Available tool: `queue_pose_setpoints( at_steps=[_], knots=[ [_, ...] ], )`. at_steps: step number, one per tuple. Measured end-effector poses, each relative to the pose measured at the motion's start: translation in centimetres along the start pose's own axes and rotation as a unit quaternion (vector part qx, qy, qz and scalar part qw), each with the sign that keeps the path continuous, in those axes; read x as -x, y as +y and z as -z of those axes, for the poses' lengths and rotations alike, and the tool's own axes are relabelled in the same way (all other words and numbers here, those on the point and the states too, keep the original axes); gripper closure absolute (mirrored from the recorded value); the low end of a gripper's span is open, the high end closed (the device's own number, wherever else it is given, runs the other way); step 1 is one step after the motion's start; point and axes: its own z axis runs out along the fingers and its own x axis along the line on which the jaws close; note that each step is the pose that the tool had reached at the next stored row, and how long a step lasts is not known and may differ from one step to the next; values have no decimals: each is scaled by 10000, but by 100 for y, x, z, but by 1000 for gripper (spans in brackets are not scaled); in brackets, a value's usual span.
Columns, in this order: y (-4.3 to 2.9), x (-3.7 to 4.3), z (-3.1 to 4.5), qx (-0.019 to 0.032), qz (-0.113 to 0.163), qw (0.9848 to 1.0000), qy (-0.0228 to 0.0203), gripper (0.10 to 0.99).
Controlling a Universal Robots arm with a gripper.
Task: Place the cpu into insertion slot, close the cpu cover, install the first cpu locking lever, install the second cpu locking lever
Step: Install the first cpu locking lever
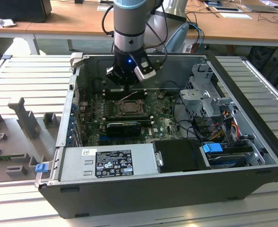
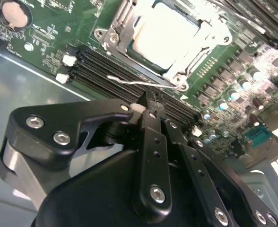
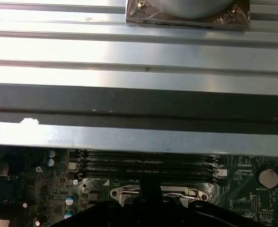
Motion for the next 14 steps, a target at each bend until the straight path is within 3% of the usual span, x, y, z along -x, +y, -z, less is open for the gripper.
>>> queue_pose_setpoints(
  at_steps=[6, 7, 10, 11, 14],
  knots=[
    [13, 45, -52, -2, 0, 10000, -8, 980],
    [14, 45, -52, -4, 5, 10000, -39, 980],
    [20, 46, -56, -9, 27, 9998, -212, 980],
    [22, 46, -63, -8, 31, 9997, -240, 980],
    [19, 49, -110, -10, 32, 9997, -243, 980]
  ],
)
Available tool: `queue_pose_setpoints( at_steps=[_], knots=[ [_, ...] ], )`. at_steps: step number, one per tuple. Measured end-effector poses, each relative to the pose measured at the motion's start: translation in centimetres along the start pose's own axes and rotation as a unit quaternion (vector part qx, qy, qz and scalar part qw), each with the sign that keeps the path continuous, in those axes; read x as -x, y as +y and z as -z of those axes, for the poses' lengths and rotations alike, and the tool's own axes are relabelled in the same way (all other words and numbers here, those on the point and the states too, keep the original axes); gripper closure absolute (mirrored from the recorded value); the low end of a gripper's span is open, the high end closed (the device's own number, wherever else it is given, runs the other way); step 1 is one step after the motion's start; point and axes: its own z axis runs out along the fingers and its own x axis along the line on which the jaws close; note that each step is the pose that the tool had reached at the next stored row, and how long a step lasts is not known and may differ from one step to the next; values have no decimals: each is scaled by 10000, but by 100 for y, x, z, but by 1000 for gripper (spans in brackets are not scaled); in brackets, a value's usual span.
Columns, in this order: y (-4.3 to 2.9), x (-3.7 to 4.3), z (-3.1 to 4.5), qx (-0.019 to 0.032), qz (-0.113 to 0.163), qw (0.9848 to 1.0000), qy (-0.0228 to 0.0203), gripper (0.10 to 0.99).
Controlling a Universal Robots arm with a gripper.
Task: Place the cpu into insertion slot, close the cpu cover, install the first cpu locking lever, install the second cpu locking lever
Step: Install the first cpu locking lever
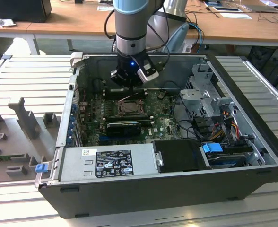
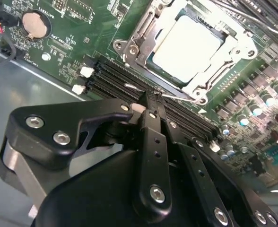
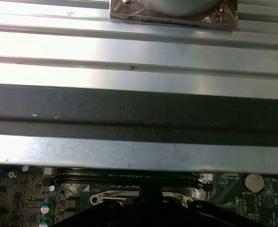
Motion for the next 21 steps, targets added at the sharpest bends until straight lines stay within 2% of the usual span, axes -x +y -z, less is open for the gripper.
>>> queue_pose_setpoints(
  at_steps=[3, 9, 10, 11, 12, 21],
  knots=[
    [-6, 63, -52, 0, -2, 10000, 8, 980],
    [-11, 148, -70, 7, -6, 10000, 37, 980],
    [-13, 156, -79, 10, -13, 10000, 90, 980],
    [-14, 156, -87, 15, -26, 9998, 194, 980],
    [-15, 156, -91, 14, -27, 9998, 205, 980],
    [-21, 154, -144, 17, -27, 9998, 198, 980]
  ],
)
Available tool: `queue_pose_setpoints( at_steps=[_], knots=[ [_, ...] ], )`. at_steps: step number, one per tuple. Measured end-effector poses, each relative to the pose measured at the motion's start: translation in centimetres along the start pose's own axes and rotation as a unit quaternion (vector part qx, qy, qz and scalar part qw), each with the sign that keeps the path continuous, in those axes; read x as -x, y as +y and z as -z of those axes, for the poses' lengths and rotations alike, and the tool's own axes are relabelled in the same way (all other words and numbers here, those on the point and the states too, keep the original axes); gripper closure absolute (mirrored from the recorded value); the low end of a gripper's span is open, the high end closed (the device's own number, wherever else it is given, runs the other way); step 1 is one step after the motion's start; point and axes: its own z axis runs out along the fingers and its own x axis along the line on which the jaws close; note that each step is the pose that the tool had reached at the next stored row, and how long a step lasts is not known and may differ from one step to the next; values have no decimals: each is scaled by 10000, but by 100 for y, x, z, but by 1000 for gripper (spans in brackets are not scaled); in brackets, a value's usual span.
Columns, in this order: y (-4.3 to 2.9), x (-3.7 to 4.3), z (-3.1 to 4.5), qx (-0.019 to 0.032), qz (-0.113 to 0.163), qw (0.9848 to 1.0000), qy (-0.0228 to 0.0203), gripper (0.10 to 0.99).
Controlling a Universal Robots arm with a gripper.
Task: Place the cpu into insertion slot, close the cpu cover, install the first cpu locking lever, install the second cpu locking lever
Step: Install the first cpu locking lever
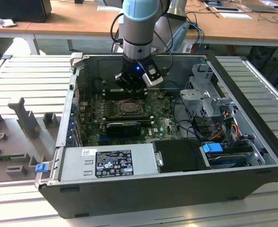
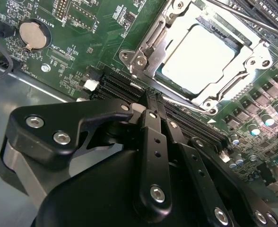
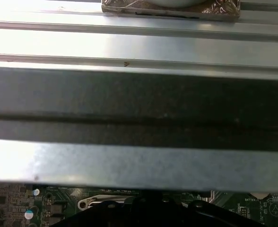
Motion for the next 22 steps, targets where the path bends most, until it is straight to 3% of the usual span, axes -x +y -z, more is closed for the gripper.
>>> queue_pose_setpoints(
  at_steps=[15, 22],
  knots=[
    [-9, 12, -60, -19, 0, 10000, 2, 980],
    [-25, 15, -61, -75, 0, 10000, 16, 980]
  ],
)
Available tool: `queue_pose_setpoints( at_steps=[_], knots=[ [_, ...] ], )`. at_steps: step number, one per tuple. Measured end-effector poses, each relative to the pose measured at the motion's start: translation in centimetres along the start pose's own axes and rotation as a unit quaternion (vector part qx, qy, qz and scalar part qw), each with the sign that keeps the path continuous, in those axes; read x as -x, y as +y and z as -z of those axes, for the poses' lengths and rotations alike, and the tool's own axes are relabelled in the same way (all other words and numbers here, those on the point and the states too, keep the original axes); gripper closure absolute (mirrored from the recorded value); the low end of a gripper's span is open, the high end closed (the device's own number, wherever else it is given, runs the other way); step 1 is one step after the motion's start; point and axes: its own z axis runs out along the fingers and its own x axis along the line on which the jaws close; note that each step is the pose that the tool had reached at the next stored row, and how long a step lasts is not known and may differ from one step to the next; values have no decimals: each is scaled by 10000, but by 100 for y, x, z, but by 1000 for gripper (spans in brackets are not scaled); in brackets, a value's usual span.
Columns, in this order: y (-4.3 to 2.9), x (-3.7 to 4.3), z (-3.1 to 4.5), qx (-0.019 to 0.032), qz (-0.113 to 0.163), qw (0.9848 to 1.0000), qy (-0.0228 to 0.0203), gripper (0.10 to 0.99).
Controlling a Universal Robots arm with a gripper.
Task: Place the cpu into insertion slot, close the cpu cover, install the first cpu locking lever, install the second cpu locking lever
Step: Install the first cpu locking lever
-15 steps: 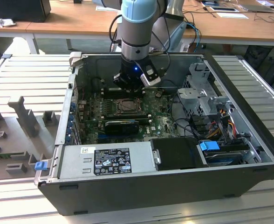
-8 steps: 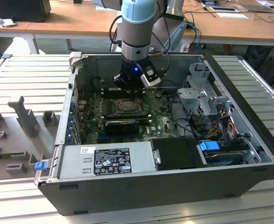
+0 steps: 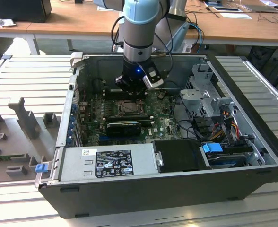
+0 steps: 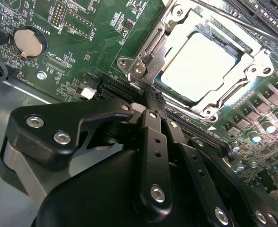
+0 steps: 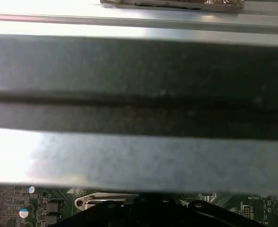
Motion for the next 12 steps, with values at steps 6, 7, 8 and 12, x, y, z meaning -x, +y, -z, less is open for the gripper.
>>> queue_pose_setpoints(
  at_steps=[6, 7, 8, 12],
  knots=[
    [-12, 0, -30, -5, -1, 10000, 6, 980],
    [-12, 0, -30, 8, -1, 10000, 6, 980],
    [-11, 0, -31, 11, -1, 10000, 5, 980],
    [-7, 1, -12, 17, -1, 10000, 2, 980]
  ],
)
